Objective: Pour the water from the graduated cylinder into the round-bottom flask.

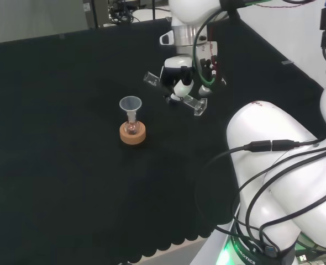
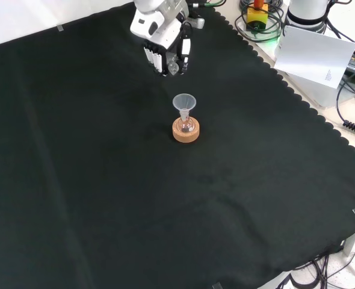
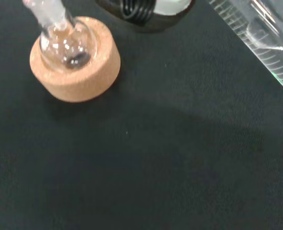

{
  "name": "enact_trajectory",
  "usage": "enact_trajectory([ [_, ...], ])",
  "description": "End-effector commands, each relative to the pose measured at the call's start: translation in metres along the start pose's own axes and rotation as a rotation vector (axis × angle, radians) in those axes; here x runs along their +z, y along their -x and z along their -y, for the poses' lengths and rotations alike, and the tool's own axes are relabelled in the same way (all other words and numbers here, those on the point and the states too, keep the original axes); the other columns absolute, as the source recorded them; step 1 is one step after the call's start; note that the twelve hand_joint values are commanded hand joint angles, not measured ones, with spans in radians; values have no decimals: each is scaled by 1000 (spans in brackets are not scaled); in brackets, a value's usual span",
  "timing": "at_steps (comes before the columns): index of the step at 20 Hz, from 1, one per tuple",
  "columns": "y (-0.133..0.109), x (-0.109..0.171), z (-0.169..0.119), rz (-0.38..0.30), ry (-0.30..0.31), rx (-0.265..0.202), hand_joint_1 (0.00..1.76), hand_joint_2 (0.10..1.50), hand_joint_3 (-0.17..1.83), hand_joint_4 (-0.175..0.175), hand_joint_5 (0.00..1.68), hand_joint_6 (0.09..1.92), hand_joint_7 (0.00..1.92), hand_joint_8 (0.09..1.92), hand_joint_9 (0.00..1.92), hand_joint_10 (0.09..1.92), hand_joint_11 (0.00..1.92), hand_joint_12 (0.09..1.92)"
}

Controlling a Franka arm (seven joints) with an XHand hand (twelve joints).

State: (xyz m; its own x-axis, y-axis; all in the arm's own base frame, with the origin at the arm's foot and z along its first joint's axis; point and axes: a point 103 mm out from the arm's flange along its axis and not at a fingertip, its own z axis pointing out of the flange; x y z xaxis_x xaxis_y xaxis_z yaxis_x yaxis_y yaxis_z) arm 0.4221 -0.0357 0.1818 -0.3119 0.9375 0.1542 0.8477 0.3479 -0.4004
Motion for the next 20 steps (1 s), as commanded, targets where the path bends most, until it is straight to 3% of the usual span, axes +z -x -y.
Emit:
enact_trajectory([
  [1, -5, 6, 2, 82, -90, 19, 1296, 1013, -7, -175, 1199, 631, 1257, 591, 1675, 87, 1248, 804],
  [5, -2, 7, 8, 88, -101, 22, 1297, 1012, -8, -175, 1202, 627, 1260, 586, 1681, 87, 1247, 803],
  [13, 2, 3, 22, 149, -178, 29, 1297, 1011, -7, -175, 1205, 622, 1264, 580, 1684, 87, 1242, 799],
  [20, 2, 6, 30, 168, -185, 27, 1297, 1011, -7, -175, 1206, 620, 1264, 579, 1687, 87, 1242, 799],
])
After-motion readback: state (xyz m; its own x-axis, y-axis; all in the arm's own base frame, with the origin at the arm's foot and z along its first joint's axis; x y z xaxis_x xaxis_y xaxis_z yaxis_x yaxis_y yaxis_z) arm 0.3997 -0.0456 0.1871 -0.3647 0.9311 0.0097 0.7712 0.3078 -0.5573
